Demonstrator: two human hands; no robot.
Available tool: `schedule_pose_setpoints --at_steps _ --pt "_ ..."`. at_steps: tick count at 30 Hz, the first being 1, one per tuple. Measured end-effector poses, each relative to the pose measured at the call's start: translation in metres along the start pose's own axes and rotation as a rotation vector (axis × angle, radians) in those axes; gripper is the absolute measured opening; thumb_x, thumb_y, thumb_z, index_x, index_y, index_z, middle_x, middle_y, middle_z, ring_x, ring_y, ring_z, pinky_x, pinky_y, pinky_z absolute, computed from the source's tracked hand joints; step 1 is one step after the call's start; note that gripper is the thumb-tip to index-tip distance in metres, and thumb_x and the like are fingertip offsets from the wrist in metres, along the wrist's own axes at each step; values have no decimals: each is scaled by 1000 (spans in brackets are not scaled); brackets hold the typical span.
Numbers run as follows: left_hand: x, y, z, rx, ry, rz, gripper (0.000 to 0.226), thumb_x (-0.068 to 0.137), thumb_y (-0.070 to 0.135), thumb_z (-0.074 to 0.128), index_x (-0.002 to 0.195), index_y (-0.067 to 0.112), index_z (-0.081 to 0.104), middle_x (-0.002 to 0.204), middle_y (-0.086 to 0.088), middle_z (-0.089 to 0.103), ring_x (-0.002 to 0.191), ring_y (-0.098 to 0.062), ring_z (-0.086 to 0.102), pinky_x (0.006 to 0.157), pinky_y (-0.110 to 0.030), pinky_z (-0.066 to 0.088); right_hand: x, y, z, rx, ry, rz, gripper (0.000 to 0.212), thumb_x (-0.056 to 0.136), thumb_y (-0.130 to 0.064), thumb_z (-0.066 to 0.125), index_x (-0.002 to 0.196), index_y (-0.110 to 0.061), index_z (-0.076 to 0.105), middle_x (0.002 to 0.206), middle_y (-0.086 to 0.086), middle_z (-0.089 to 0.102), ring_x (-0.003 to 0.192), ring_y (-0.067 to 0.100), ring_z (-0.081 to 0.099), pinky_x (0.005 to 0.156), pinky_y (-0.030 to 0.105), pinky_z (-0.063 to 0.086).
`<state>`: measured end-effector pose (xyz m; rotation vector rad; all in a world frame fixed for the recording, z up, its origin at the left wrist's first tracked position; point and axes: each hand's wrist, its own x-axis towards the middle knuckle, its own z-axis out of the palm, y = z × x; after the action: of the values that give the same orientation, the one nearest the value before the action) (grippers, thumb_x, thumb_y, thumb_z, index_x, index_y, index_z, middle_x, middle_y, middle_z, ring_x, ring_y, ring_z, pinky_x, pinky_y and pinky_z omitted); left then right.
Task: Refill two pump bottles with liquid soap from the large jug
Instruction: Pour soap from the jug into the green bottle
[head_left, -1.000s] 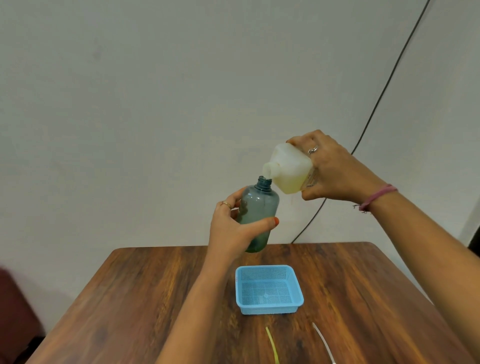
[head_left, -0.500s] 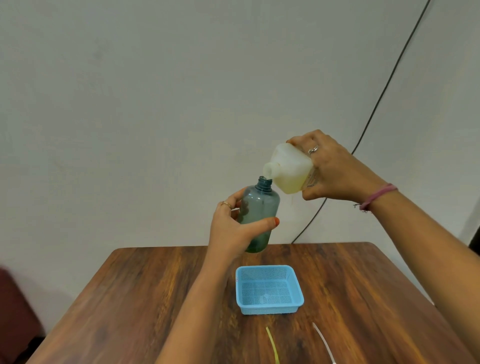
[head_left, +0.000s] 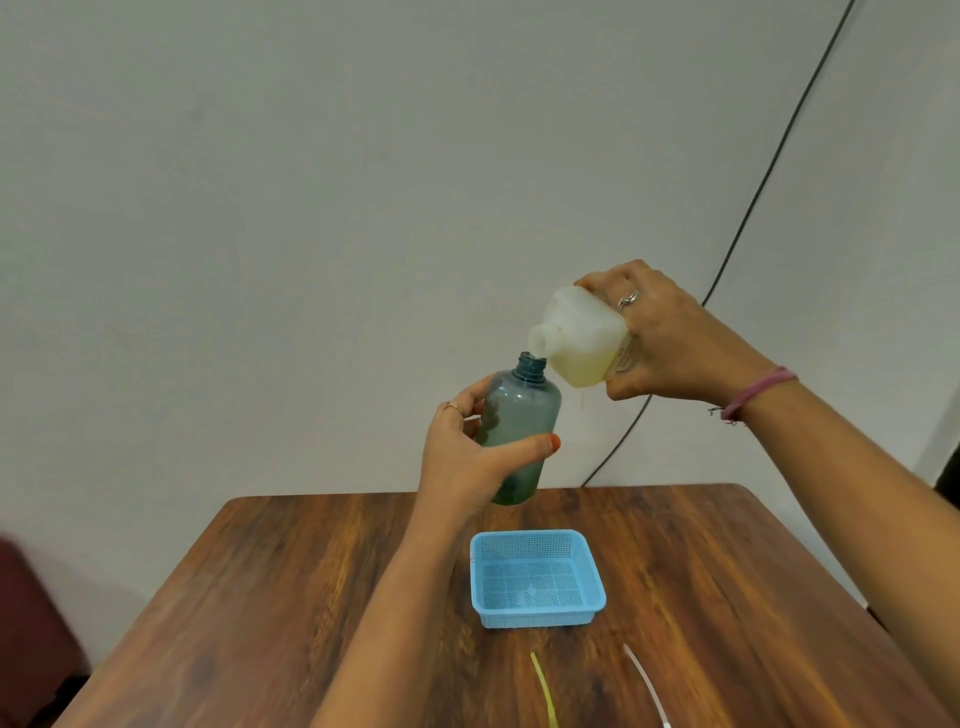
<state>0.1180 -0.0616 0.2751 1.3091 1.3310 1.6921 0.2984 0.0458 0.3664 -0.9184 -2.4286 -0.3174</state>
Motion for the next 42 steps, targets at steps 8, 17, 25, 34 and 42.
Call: schedule_pose_setpoints --at_steps 8,17,25,34,42 --pt "-2 0 1 11 2 2 68 63 20 89 112 43 48 106 18 53 92 -3 56 57 -10 48 -2 1 -1 1 0 0 99 53 -21 86 139 -23 37 128 4 41 112 23 45 90 38 48" --pt "-3 -2 3 13 10 1 71 63 21 89 116 43 48 112 12 53 96 -5 56 62 -12 50 -3 2 -1 -9 1 1 99 53 -22 86 138 -24 37 127 4 41 111 23 46 91 41 49" --pt "-3 -2 3 12 9 -3 70 63 21 89 115 43 48 113 11 53 95 -5 55 60 -12 50 -4 2 -2 -23 3 -8 99 54 -22 86 139 -23 37 128 4 41 112 23 45 91 35 46" --pt "-4 -2 4 1 5 1 66 63 21 89 108 46 49 115 9 52 95 -5 55 60 -11 49 -4 1 -2 -29 4 -9 100 53 -23 86 139 -23 37 128 5 42 111 23 45 92 38 46" --pt "-5 -1 4 -17 7 -9 70 63 20 89 115 42 48 109 15 53 95 -6 56 58 -11 49 -3 2 -2 -30 -1 -16 100 52 -23 86 139 -24 36 128 4 41 112 23 45 92 35 45"
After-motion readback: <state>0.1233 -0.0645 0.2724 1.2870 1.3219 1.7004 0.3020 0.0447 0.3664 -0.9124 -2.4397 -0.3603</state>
